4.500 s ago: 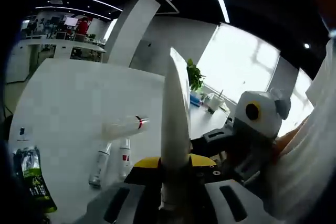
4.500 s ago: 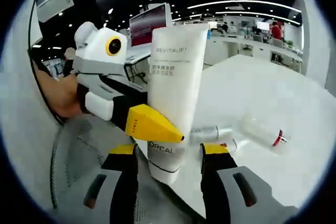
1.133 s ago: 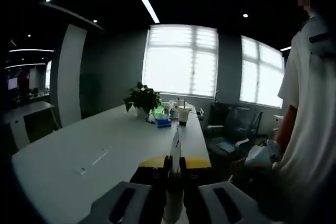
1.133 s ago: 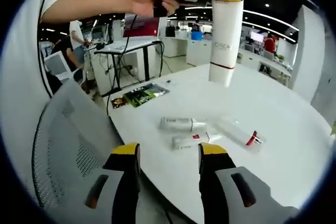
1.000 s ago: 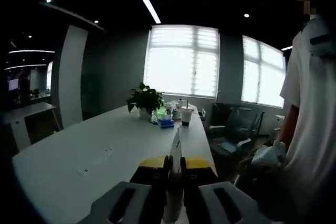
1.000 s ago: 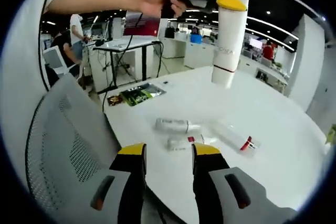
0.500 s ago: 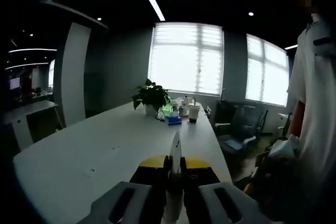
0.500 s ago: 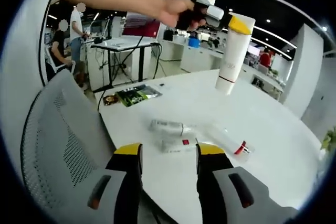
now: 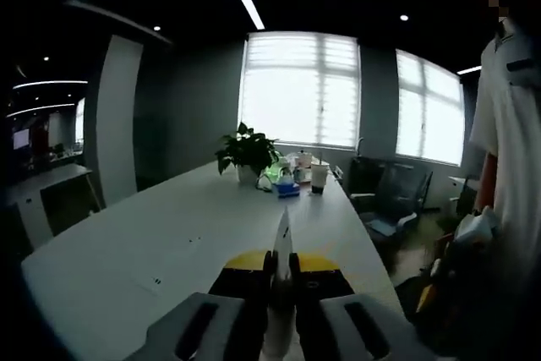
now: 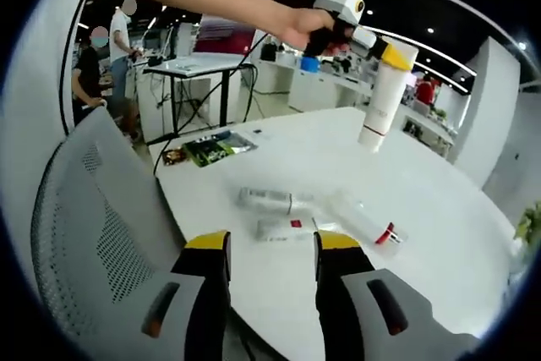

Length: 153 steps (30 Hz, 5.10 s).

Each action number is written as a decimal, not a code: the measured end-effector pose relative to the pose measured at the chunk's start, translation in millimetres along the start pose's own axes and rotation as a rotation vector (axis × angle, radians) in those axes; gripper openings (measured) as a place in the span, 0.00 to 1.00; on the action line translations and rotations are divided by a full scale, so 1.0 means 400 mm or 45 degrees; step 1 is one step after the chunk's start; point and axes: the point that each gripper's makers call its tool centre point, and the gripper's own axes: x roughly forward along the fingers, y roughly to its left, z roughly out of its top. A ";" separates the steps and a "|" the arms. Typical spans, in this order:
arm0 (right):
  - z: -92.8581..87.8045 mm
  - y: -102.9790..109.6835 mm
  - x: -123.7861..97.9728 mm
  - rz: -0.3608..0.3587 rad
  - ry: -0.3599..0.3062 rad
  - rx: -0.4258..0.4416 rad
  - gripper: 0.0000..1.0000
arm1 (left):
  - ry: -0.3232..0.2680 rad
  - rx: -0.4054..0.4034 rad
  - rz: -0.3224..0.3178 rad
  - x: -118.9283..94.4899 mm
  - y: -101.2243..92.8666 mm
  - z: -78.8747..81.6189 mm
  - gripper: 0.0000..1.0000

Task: Arrange the skincare products in the storage area until every visible bottle or jar stands upright without overlapping.

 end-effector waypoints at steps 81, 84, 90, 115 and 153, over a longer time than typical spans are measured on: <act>-0.078 -0.026 0.016 -0.047 0.185 0.035 0.36 | -0.028 0.089 -0.091 0.191 0.196 -0.221 0.10; -0.077 -0.025 0.016 -0.045 0.185 0.036 0.36 | -0.029 0.074 -0.094 0.194 0.198 -0.216 0.11; -0.077 -0.024 0.017 -0.040 0.184 0.034 0.36 | -0.032 0.035 -0.093 0.193 0.204 -0.208 0.15; -0.054 -0.037 0.009 -0.075 0.127 -0.004 0.37 | -0.041 -0.111 0.098 0.031 0.196 -0.147 0.42; -0.043 -0.048 -0.001 -0.127 0.088 -0.046 0.39 | 0.613 0.194 -0.152 0.145 -0.095 -0.222 0.55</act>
